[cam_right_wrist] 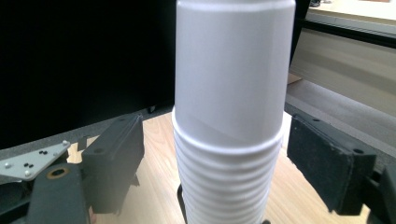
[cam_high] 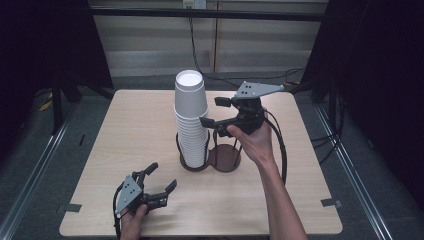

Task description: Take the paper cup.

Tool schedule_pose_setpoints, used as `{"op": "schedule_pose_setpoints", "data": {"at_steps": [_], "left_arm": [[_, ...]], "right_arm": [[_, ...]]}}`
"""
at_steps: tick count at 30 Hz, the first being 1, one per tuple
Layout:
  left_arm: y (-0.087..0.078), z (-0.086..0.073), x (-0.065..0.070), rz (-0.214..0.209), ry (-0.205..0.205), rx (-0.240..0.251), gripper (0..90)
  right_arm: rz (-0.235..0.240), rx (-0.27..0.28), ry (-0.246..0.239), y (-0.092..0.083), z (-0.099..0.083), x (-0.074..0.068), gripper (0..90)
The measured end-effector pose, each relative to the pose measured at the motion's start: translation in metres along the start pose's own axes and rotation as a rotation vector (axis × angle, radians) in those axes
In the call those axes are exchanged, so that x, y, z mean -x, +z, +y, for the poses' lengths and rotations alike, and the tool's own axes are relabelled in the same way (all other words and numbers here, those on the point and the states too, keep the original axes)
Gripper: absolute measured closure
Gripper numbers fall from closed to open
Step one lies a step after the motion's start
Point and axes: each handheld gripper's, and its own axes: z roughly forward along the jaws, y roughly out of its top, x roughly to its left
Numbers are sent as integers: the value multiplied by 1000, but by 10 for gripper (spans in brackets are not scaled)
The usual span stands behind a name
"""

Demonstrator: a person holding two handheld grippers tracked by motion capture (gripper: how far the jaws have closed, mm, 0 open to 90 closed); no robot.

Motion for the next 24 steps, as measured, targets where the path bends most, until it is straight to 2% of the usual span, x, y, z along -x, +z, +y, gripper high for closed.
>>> {"op": "schedule_pose_setpoints", "data": {"at_steps": [8, 12, 19, 24], "left_arm": [[0, 0, 0, 0, 0, 1, 155], [0, 0, 0, 0, 1, 0, 155], [0, 0, 0, -1, 0, 0, 155], [0, 0, 0, -1, -1, 1, 155]], "right_arm": [[-3, -42, -21, 13, 27, 1, 153], [-10, -57, -35, 17, 34, 2, 142], [-10, -91, -14, 33, 46, 6, 141], [-21, -118, -16, 39, 54, 6, 138]]}}
